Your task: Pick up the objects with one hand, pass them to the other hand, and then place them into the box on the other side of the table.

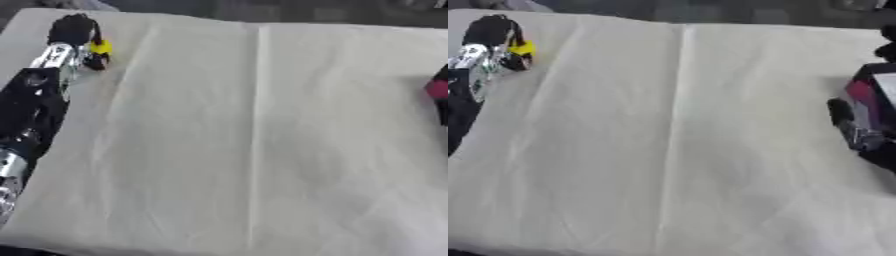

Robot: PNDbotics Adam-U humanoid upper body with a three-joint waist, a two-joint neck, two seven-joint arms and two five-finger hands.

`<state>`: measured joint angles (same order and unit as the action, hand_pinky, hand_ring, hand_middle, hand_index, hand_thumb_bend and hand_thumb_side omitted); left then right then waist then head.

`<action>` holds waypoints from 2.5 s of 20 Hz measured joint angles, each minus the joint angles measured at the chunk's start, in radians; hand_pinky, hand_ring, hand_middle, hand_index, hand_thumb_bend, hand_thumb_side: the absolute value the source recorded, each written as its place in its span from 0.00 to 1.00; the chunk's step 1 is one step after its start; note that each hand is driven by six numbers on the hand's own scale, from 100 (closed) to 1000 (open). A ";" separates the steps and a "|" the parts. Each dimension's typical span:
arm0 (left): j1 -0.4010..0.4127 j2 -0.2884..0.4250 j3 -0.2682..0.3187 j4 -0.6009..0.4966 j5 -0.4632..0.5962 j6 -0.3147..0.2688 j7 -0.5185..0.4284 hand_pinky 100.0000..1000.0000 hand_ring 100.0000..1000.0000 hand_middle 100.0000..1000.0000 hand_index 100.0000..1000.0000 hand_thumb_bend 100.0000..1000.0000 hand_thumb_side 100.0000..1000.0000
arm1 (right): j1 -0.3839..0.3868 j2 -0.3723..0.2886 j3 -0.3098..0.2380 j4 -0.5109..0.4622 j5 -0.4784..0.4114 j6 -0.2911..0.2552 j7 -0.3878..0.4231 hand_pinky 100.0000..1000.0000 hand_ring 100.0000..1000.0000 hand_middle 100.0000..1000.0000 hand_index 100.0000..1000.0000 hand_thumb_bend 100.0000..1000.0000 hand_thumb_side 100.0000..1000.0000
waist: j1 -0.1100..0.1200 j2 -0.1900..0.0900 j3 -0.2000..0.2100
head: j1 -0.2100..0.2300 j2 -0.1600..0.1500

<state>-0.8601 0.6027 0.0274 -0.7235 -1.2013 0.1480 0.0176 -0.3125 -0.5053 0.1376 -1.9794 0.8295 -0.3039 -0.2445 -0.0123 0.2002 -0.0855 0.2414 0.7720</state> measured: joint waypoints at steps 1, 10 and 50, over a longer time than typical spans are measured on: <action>0.007 0.002 0.000 -0.018 0.019 -0.005 0.004 0.62 0.37 0.28 0.42 0.16 0.00 | 0.001 0.000 0.000 0.000 0.000 0.000 0.000 0.85 0.59 0.59 0.90 0.23 0.38 | 0.000 0.000 0.004 | -0.004 0.000; 0.146 0.050 -0.075 -0.405 0.445 -0.080 -0.017 0.55 0.36 0.25 0.36 0.17 0.00 | -0.036 0.000 0.050 0.000 -0.039 -0.055 0.009 0.86 0.61 0.61 0.89 0.26 0.36 | 0.000 -0.059 0.038 | -0.076 0.000; 0.144 -0.111 -0.478 -1.156 1.640 0.140 -0.507 0.60 0.41 0.30 0.38 0.19 0.00 | -0.296 0.079 0.296 0.000 -0.138 -0.310 0.171 0.94 0.79 0.77 0.89 0.35 0.29 | 0.001 -0.087 0.073 | -0.202 0.000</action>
<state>-0.7160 0.4913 -0.4503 -1.8792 0.4389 0.2881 -0.4894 -0.6086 -0.4267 0.4332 -1.9796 0.6919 -0.6137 -0.0732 -0.0115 0.1135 -0.0126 0.0396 0.7724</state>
